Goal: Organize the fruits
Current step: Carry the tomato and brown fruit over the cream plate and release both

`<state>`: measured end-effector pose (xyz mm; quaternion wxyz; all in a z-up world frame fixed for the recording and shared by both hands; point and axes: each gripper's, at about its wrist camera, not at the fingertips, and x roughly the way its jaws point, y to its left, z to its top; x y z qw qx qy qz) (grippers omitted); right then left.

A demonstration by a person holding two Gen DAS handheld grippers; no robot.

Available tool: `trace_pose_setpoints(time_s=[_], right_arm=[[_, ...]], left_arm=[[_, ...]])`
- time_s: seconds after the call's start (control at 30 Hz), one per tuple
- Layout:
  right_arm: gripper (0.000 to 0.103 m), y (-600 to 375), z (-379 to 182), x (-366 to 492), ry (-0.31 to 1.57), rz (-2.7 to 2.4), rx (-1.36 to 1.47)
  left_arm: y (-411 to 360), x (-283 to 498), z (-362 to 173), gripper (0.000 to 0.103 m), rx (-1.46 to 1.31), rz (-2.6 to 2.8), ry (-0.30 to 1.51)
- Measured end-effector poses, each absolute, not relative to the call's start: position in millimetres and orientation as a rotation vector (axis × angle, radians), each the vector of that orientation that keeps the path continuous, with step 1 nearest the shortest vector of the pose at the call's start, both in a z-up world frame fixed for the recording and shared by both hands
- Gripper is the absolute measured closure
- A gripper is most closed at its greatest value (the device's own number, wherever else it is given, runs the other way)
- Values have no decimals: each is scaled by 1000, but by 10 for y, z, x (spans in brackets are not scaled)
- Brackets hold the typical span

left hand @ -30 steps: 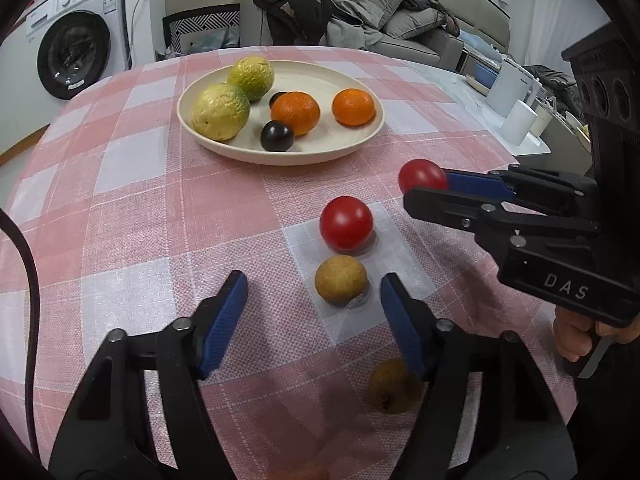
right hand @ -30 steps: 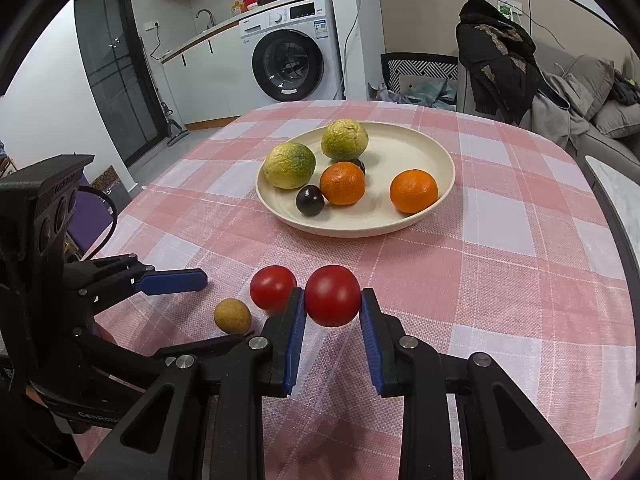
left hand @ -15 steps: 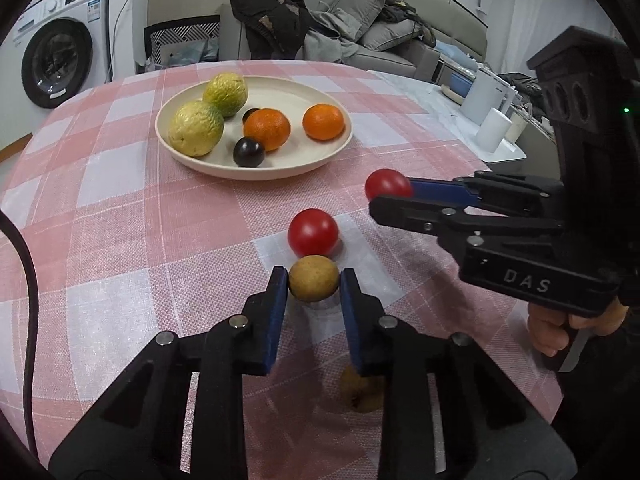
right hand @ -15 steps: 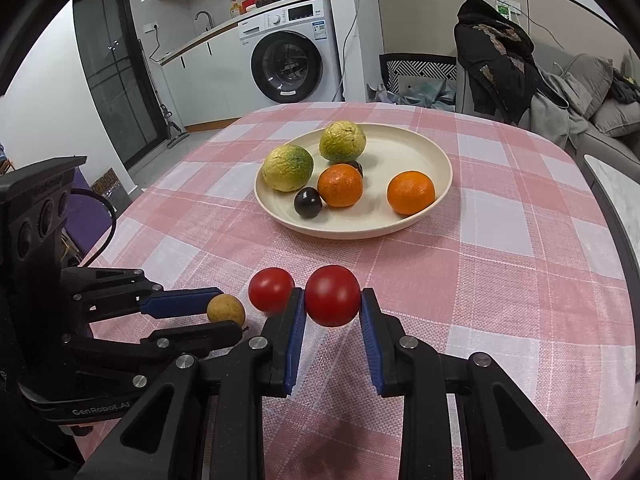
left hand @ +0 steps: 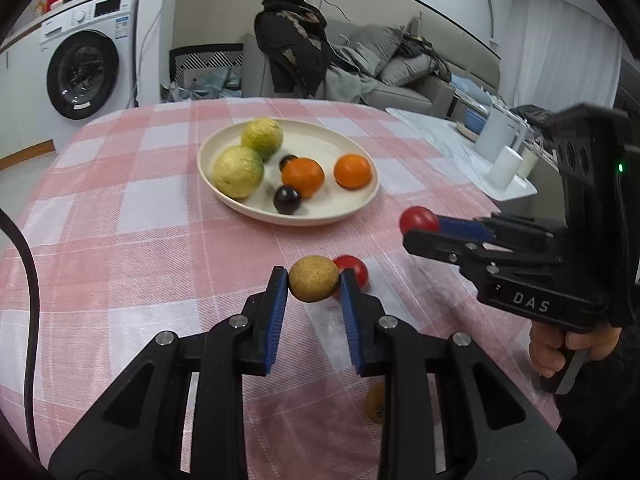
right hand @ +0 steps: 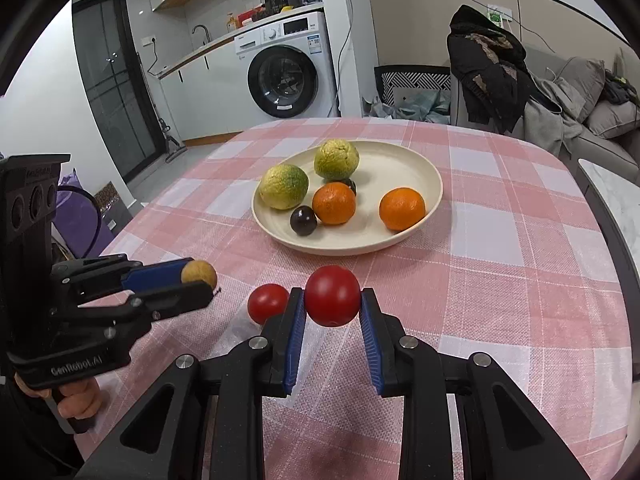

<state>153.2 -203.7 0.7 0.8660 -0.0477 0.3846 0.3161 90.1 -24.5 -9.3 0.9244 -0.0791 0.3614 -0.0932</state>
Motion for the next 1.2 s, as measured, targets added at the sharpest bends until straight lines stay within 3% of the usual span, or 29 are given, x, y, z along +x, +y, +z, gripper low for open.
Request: trace_pose_setpoints(time_s=[0.63, 1.2], right_arm=[[75, -1995, 242, 1607, 725, 656, -58], [75, -1931, 247, 1977, 747, 652, 29]], left_arm=[[15, 1208, 76, 79, -156, -80, 678], [-13, 1800, -86, 79, -117, -67, 731]])
